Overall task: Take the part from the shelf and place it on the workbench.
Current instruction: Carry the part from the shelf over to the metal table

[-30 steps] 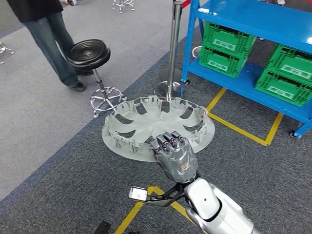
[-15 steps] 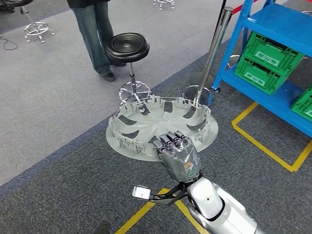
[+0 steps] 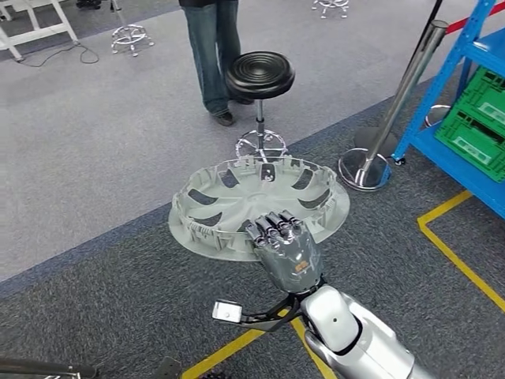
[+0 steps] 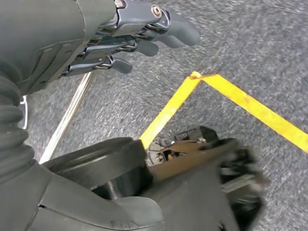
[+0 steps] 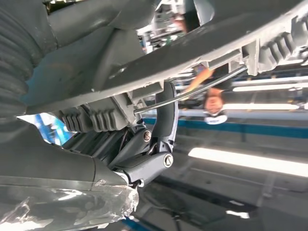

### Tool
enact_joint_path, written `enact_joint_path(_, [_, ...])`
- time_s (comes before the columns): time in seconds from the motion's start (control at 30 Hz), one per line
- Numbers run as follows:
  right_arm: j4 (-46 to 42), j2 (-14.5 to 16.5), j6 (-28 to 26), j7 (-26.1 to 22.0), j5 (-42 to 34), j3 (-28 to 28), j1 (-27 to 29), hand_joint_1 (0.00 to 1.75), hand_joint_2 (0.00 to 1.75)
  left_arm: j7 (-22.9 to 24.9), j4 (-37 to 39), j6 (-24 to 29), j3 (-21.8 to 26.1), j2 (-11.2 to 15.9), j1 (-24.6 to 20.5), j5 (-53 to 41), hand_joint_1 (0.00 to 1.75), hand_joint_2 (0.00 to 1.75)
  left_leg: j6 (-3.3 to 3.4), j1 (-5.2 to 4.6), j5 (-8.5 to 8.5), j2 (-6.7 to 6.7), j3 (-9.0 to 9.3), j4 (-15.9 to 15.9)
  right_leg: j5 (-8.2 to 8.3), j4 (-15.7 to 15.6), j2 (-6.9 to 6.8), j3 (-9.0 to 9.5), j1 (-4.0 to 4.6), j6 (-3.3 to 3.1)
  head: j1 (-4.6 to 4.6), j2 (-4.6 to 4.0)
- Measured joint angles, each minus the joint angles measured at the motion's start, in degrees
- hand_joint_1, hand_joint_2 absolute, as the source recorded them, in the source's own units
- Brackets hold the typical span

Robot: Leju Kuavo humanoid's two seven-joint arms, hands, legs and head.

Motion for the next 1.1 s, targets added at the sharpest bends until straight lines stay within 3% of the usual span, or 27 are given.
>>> enact_joint_path(0.03, [0.0, 0.0, 0.0, 0.0, 0.0, 0.01, -0.01, 1.75, 1.75, 0.0, 0.01, 0.0, -0.01, 0.0, -0.05, 0.0, 0.0, 1.75, -0.04, -0.14, 1.41, 1.35, 2.17, -3.85, -0.23, 0.04, -0.68, 0.2, 0.13, 0.29, -0.03, 0.0])
enact_joint_path(0.1, [0.0, -0.02, -0.01, 0.0, 0.0, -0.03, -0.13, 1.75, 1.75, 0.0, 0.02, 0.0, -0.02, -0.04, -0.21, 0.0, 0.0, 1.75, 0.59, -0.47, 2.61, 3.17, 4.78, -8.83, -0.67, 0.16, -1.83, 0.48, 0.49, 0.95, 0.06, 0.01])
enact_joint_path(0.13, [0.0, -0.03, -0.01, 0.0, 0.01, -0.04, -0.2, 1.75, 1.75, 0.0, 0.02, 0.0, -0.02, -0.05, -0.21, 0.0, 0.0, 1.75, 1.03, -0.72, 2.37, 3.28, 4.96, -9.43, -0.83, 0.15, -2.39, 0.59, 0.65, 1.24, 0.11, 0.01])
enact_joint_path(0.2, [0.0, -0.04, -0.01, 0.0, 0.01, -0.02, -0.3, 1.75, 1.75, 0.07, 0.02, 0.0, -0.01, -0.02, -0.04, 0.0, 0.0, 1.75, 1.99, -0.78, 2.44, 1.91, 4.87, -9.65, -1.17, 0.04, -3.41, 0.79, 0.51, 1.82, 0.21, 0.01])
enact_joint_path(0.27, [0.01, -0.04, -0.01, 0.05, -0.01, 0.01, -0.35, 1.75, 1.75, 0.24, 0.02, -0.02, -0.02, 0.02, 0.04, -0.01, 0.0, 1.75, 2.8, -0.67, 2.54, 0.55, 5.01, -9.85, -2.92, 2.3, -1.47, -0.12, 0.18, 2.3, 0.33, 0.0])
enact_joint_path(0.33, [0.07, -0.06, -0.02, 0.18, -0.01, 0.03, -0.33, 1.75, 1.75, 0.51, 0.02, -0.1, -0.02, 0.02, -0.1, -0.04, 0.0, 1.75, 3.37, -0.64, 2.55, -0.85, 5.07, -9.91, -6.38, 9.37, 2.16, -3.55, 0.04, 2.38, 0.61, 0.0])
enact_joint_path(0.37, [0.13, -0.07, -0.02, 0.26, -0.01, 0.07, -0.31, 1.75, 1.75, 0.71, 0.02, -0.19, -0.02, 0.01, -0.15, -0.06, 0.0, 1.75, 3.54, -0.72, 2.54, -1.62, 5.07, -9.9, -7.9, 13.51, 3.17, -5.78, 0.05, 2.32, 0.71, 0.01])
enact_joint_path(0.4, [0.21, -0.08, -0.02, 0.35, 0.0, 0.14, -0.29, 1.75, 1.75, 0.95, 0.02, -0.34, -0.02, 0.01, -0.13, -0.1, 0.0, 1.75, 3.6, -0.82, 2.52, -2.43, 5.08, -9.9, -8.51, 16.41, 3.6, -7.57, 0.08, 2.24, 0.77, 0.01])
enact_joint_path(0.43, [0.3, -0.09, -0.02, 0.45, 0.0, 0.24, -0.29, 1.75, 1.75, 1.18, 0.02, -0.53, -0.02, 0.02, -0.09, -0.19, 0.0, 1.75, 3.64, -0.93, 2.51, -3.3, 5.11, -9.88, -7.99, 17.32, 3.77, -8.49, 0.11, 2.11, 0.79, 0.01])
enact_joint_path(0.47, [0.38, -0.09, -0.02, 0.58, -0.01, 0.35, -0.3, 1.75, 1.75, 1.39, 0.02, -0.69, -0.02, 0.02, -0.05, -0.3, 0.0, 1.75, 3.65, -1.0, 2.5, -4.23, 5.17, -9.86, -6.32, 15.88, 3.93, -8.28, 0.12, 1.89, 0.79, 0.01])
enact_joint_path(0.53, [0.5, -0.09, -0.03, 0.82, -0.02, 0.49, -0.35, 1.75, 1.75, 1.73, 0.02, -0.87, -0.04, 0.02, -0.04, -0.5, 0.0, 1.75, 3.64, -1.06, 2.49, -5.81, 5.31, -9.82, -1.97, 9.54, 4.73, -5.9, 0.12, 1.43, 0.79, 0.01])
enact_joint_path(0.57, [0.54, -0.09, -0.04, 0.96, -0.02, 0.51, -0.42, 1.75, 1.75, 1.89, 0.03, -0.89, -0.05, -0.01, -0.06, -0.55, 0.0, 1.75, 3.58, -1.06, 2.5, -6.41, 5.33, -9.8, -0.45, 6.22, 5.97, -4.43, 0.06, 1.2, 0.77, 0.01])
enact_joint_path(0.67, [0.66, -0.11, -0.04, 1.66, -0.01, 0.73, -0.87, 1.75, 1.75, 2.45, 0.07, -0.83, -0.07, -0.04, -0.07, -0.57, 0.0, 1.75, 2.9, -0.86, 2.7, -8.05, 4.79, -9.65, 0.45, 1.29, 8.4, -1.86, -0.08, 1.07, 0.8, 0.01])
enact_joint_path(0.73, [0.7, -0.13, -0.04, 2.18, 0.01, 0.99, -1.33, 1.75, 1.75, 2.63, 0.08, -0.77, -0.07, -0.01, 0.17, -0.57, 0.0, 1.75, 2.17, -0.6, 2.88, -8.9, 4.48, -9.75, 0.5, 0.79, 7.42, -1.49, 0.0, 0.92, 0.8, 0.01])
enact_joint_path(0.8, [0.7, -0.14, -0.04, 2.6, 0.0, 1.28, -1.67, 1.75, 1.75, 2.72, 0.1, -0.77, -0.07, 0.01, 0.33, -0.57, 0.0, 1.75, 1.56, -0.77, 1.83, -6.45, 3.82, -8.34, 0.68, 0.16, 5.96, -0.92, -0.08, 0.39, 0.55, 0.01])
enact_joint_path(0.87, [0.73, -0.19, -0.03, 2.96, -0.01, 1.5, -1.76, 1.75, 1.75, 2.77, 0.11, -0.79, -0.07, 0.01, 0.17, -0.57, 0.0, 1.75, 1.01, -0.86, -1.23, -2.62, 1.08, -2.75, 0.61, -0.18, 4.2, -0.48, 0.02, -0.1, 0.31, 0.01])
enact_joint_path(0.93, [0.82, -0.25, -0.02, 3.24, 0.0, 1.67, -1.76, 1.75, 1.75, 2.85, 0.11, -0.8, -0.07, 0.02, 0.04, -0.56, 0.0, 1.75, 0.55, -0.59, -3.95, -1.36, -2.53, 4.17, 0.39, -0.15, 2.45, -0.41, 0.17, -0.31, 0.28, 0.01])
enact_joint_path(0.97, [0.88, -0.26, -0.01, 3.37, 0.01, 1.79, -1.77, 1.75, 1.75, 2.9, 0.11, -0.81, -0.07, 0.03, 0.08, -0.55, 0.0, 1.75, 0.41, -0.47, -4.0, -1.19, -3.36, 5.69, 0.27, -0.14, 1.63, -0.35, 0.21, -0.32, 0.27, 0.01])
enact_joint_path(1.0, [0.93, -0.27, -0.01, 3.55, 0.01, 1.95, -1.77, 1.75, 1.75, 2.95, 0.11, -0.81, -0.07, 0.04, 0.14, -0.54, 0.0, 1.75, 0.33, -0.4, -2.95, -1.02, -3.04, 5.03, 0.13, -0.13, 0.85, -0.23, 0.22, -0.25, 0.27, 0.01])
enact_joint_path(1.03, [0.96, -0.27, 0.0, 3.75, 0.0, 2.14, -1.78, 1.75, 1.75, 2.99, 0.11, -0.81, -0.07, 0.06, 0.19, -0.52, 0.0, 1.75, 0.33, -0.38, -1.07, -0.59, -1.56, 2.26, -0.05, -0.12, 0.11, -0.02, 0.22, -0.14, 0.26, 0.01])
enact_joint_path(1.1, [0.96, -0.3, 0.0, 4.08, -0.01, 2.49, -1.87, 1.75, 1.75, 3.03, 0.11, -0.81, -0.07, 0.09, 0.15, -0.52, 0.0, 1.75, 0.64, -0.75, 2.19, 1.84, 2.59, -5.43, -0.54, -0.06, -1.25, 0.46, 0.43, 0.32, 0.23, 0.01])
